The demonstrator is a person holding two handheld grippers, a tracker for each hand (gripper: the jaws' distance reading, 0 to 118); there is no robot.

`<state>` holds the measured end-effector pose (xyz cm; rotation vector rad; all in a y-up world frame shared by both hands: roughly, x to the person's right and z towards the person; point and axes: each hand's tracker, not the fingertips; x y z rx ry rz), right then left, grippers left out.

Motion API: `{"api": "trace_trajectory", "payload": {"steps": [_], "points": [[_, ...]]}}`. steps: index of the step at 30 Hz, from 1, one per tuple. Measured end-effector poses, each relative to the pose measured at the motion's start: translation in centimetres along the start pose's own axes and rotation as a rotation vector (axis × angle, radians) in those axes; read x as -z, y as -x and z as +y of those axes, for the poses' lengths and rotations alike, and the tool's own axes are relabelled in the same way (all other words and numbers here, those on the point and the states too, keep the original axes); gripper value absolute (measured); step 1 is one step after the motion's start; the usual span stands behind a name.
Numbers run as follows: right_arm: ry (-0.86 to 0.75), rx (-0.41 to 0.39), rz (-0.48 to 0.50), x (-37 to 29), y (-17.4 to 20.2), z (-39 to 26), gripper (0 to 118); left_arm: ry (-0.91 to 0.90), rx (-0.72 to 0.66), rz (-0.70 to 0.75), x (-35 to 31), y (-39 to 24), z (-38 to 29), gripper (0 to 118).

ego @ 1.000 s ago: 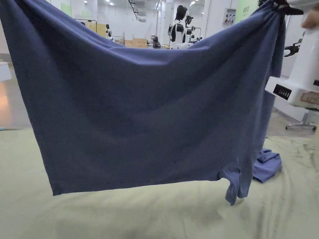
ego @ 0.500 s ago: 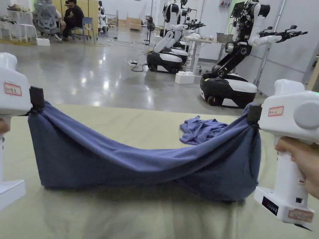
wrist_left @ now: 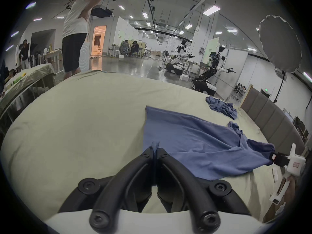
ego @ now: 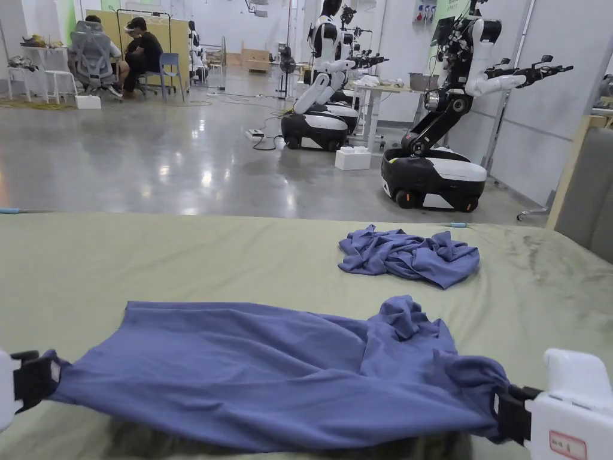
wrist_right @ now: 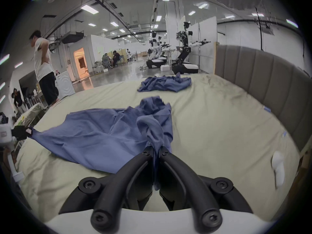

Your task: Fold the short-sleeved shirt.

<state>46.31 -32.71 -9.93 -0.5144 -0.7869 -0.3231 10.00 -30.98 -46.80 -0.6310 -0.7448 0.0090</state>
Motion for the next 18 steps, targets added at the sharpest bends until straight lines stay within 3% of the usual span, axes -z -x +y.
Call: {"api": "trace_trajectory", "payload": {"steps": [5,18], "points": [[-0.005,-0.009,-0.025,-3.6,-0.2,-3.9,6,-0.043,-0.101,-0.025,-5.9,1.5,-3.8,4],[0.084,0.221,-0.084,-11.2,-2.9,-12.8,6,-0.017,-0.112,0.048,-16.6,2.0,-12.4,4]]}}
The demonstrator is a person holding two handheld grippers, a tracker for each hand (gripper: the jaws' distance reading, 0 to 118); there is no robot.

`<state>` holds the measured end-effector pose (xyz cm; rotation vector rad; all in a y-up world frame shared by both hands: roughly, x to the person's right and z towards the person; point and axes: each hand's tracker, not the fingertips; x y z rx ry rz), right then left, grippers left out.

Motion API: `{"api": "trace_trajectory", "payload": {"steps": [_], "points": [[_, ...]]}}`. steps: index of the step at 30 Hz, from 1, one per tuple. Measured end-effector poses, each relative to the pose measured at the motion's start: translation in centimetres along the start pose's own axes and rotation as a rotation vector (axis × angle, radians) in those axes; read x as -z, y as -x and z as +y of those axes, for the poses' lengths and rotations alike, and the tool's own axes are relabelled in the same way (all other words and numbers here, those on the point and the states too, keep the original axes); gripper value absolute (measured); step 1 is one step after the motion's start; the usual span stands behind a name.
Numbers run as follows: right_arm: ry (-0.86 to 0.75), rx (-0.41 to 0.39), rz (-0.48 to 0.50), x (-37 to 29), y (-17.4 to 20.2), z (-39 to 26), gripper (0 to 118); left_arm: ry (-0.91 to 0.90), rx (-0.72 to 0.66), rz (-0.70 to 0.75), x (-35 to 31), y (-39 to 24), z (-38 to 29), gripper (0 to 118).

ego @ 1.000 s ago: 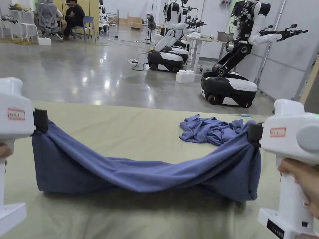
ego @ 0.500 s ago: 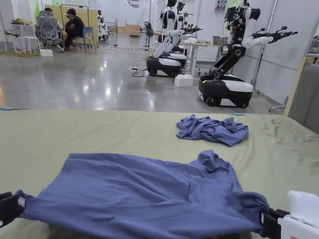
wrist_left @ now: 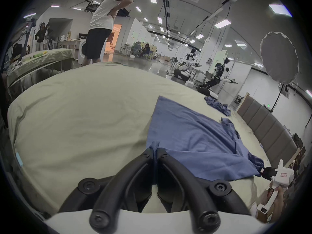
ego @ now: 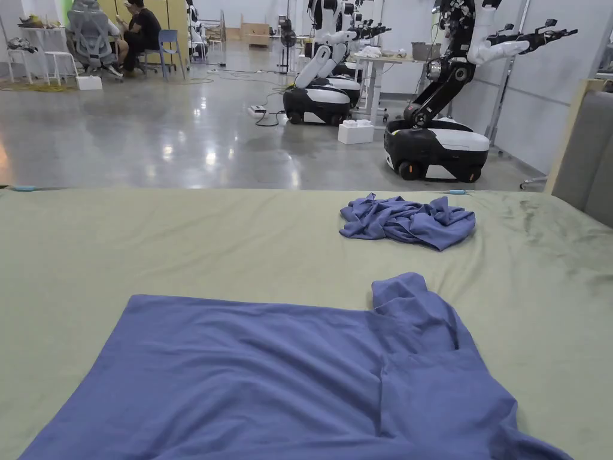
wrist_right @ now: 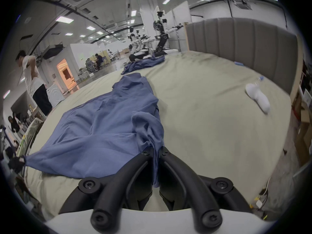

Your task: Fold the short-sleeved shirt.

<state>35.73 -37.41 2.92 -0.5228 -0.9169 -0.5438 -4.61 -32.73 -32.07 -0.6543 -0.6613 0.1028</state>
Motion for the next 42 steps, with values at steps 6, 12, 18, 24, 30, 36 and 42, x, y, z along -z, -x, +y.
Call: {"api": "trace_trajectory", "payload": {"steps": [6,12,18,24,30,36,42], "points": [[0.03,-0.081,-0.064,-2.9,-1.0,-2.6,6,0.067,0.002,0.028,-2.9,0.4,-2.3,4],[0.076,-0.075,-0.077,-1.4,-1.4,-3.7,22,0.144,-0.038,0.066,-3.5,1.7,-4.6,4],[0.025,-0.06,-0.083,-5.4,-1.6,-3.0,111,0.131,-0.099,0.067,-4.0,4.6,-4.7,90],[0.0,-0.118,-0.006,-8.8,0.8,-1.8,82,-0.033,0.009,0.119,-6.8,3.1,-1.3,0],[0.035,-0.184,0.112,-7.0,3.9,-1.6,5,0.005,0.108,-0.052,-4.8,0.3,0.7,0],[0.005,-0.18,0.214,-6.8,6.2,0.3,5,0.005,0.146,-0.134,6.1,-0.2,8.3,0],[-0.027,-0.212,0.222,-5.8,7.8,2.8,5,0.056,0.123,-0.128,21.7,-2.0,16.1,107]]}}
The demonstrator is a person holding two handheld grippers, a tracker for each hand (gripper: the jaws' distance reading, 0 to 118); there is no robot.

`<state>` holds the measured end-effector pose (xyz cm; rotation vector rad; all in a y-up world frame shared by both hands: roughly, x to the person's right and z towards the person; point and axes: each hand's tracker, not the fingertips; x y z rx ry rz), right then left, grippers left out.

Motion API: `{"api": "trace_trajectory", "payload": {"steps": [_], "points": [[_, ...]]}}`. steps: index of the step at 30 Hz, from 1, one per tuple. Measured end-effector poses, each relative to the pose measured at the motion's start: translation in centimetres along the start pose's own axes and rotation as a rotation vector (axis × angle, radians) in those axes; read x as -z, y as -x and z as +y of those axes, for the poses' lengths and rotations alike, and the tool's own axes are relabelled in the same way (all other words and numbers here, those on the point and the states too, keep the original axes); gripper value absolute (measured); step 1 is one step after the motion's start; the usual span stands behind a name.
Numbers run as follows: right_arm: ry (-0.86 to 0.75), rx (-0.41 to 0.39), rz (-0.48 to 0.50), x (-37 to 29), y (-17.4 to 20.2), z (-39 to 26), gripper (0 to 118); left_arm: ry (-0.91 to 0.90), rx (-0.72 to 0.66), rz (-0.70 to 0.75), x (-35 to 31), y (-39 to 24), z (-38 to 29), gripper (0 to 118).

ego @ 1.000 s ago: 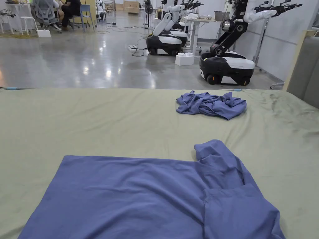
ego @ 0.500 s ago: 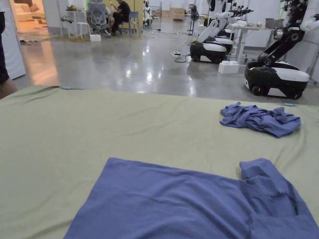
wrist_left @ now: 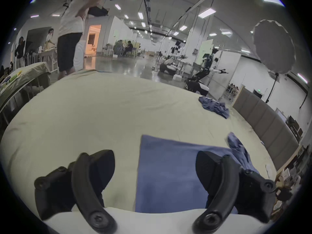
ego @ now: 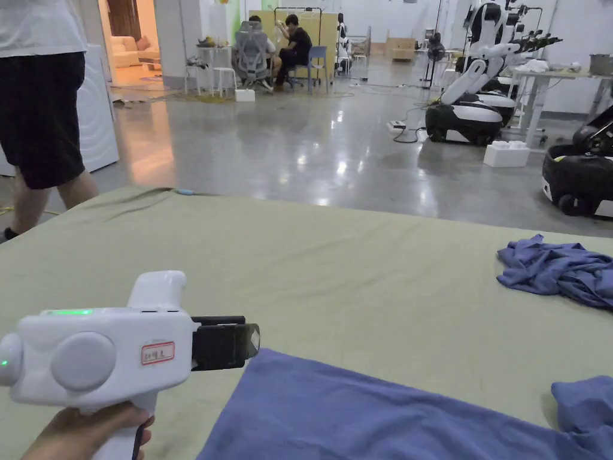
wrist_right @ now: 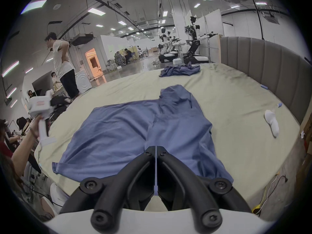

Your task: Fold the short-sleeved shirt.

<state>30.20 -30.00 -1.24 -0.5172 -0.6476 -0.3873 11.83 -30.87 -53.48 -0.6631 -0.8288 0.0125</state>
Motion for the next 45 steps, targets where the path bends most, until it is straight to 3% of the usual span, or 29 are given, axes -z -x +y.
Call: {"api": "trace_trajectory", "payload": {"steps": [8,13,15,17,18,20,21,22,27,28,29,31,32,34,41,45], "points": [[-0.011,-0.034,-0.027,1.6,0.7,2.3,5,0.265,0.151,0.097,14.1,-0.8,2.1,107],[0.007,-0.07,-0.05,2.1,0.6,2.9,5,0.432,0.161,0.053,16.2,-1.6,0.0,104],[0.009,-0.062,-0.048,2.3,0.3,3.1,5,0.343,0.244,0.09,15.5,-2.0,-1.3,103],[0.015,-0.046,-0.045,2.5,-0.1,3.3,5,0.354,0.229,0.083,15.4,-1.9,-1.0,98],[0.016,-0.042,-0.045,2.6,-0.2,3.4,5,0.357,0.225,0.085,15.3,-1.9,-0.8,91],[0.018,-0.032,-0.047,2.8,-0.7,3.4,5,0.343,0.237,0.093,14.7,-2.2,-0.4,56],[0.022,-0.026,-0.049,3.0,-0.9,3.5,5,0.341,0.243,0.065,14.3,-2.1,-0.1,26],[0.028,-0.023,-0.048,3.2,-1.3,3.9,5,0.348,0.225,0.001,14.0,-2.2,0.1,4],[0.02,-0.023,-0.068,5.4,-4.3,8.6,5,0.396,0.265,0.021,13.6,-4.1,-0.8,4],[0.012,-0.014,-0.062,6.4,-5.2,10.0,10,0.398,0.278,0.035,13.8,-4.3,-1.1,4],[0.012,0.002,-0.054,7.7,-6.1,11.3,31,0.404,0.268,0.031,13.8,-4.4,-1.4,4],[0.025,0.056,-0.048,10.8,-7.7,13.3,106,0.404,0.247,0.043,14.2,-4.4,-1.4,4],[0.077,0.08,-0.061,12.9,-8.4,14.2,118,0.403,0.232,0.046,14.2,-4.3,-1.4,4],[0.19,0.087,-0.086,16.9,-9.7,15.4,118,0.407,0.222,0.042,14.0,-4.3,-1.6,4],[0.515,-0.025,-0.259,29.4,-12.1,15.5,116,0.391,0.205,0.03,13.8,-4.2,-1.8,4],[0.626,0.041,-0.271,31.7,-12.7,14.7,100,0.394,0.207,0.028,13.9,-4.3,-1.7,4]]}}
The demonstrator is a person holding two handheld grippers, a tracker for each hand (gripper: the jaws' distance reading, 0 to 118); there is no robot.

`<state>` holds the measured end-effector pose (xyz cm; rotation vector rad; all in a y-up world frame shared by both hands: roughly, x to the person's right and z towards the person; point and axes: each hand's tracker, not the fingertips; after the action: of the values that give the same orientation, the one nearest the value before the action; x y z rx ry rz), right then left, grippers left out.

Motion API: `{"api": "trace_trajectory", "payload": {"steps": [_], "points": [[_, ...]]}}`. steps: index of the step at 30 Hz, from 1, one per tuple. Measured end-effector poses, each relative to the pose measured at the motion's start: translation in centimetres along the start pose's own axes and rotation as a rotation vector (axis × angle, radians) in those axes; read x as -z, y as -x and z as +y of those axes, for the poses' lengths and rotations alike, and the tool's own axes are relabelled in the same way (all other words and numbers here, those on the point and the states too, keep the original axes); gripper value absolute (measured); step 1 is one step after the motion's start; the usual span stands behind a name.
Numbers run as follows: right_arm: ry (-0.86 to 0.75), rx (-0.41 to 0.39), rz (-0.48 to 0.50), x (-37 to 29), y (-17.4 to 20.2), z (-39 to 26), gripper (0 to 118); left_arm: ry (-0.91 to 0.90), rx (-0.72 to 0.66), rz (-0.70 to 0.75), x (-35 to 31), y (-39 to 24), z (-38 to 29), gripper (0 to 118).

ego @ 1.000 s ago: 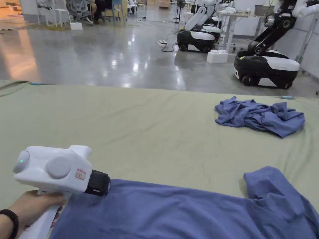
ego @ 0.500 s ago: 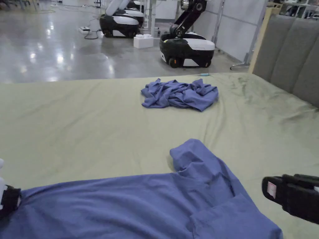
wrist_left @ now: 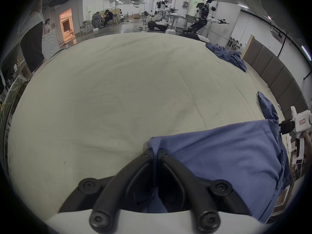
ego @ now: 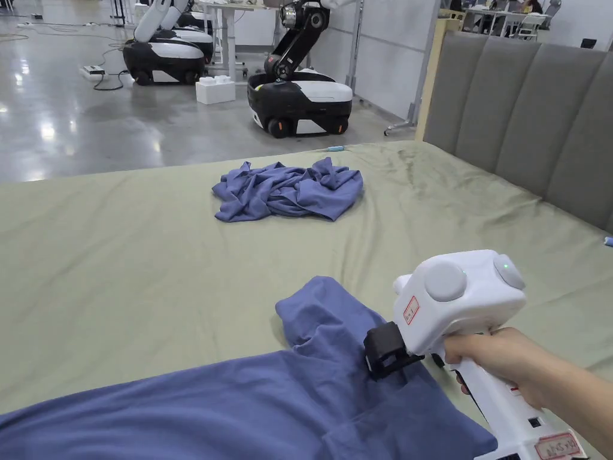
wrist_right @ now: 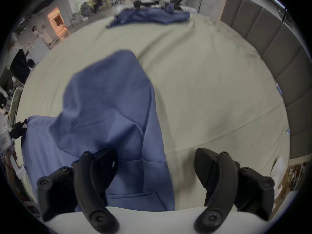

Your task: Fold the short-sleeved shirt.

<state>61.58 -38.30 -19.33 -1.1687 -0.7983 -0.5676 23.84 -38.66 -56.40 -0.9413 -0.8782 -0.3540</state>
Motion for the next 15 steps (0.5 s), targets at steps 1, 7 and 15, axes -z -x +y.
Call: {"api": "trace_trajectory", "payload": {"steps": [1,7,15], "points": [[-0.014,-0.002,-0.001,0.1,0.1,0.1,100,0.0,0.004,0.001,0.0,-0.1,0.0,4],[-0.029,-0.05,0.008,-2.1,1.3,0.2,5,-0.02,0.0,0.031,-0.1,-0.7,-0.2,3],[-0.185,-0.081,0.057,-7.9,1.3,-1.8,5,-0.102,-0.054,-0.006,-5.6,-0.1,-0.3,3]]}}
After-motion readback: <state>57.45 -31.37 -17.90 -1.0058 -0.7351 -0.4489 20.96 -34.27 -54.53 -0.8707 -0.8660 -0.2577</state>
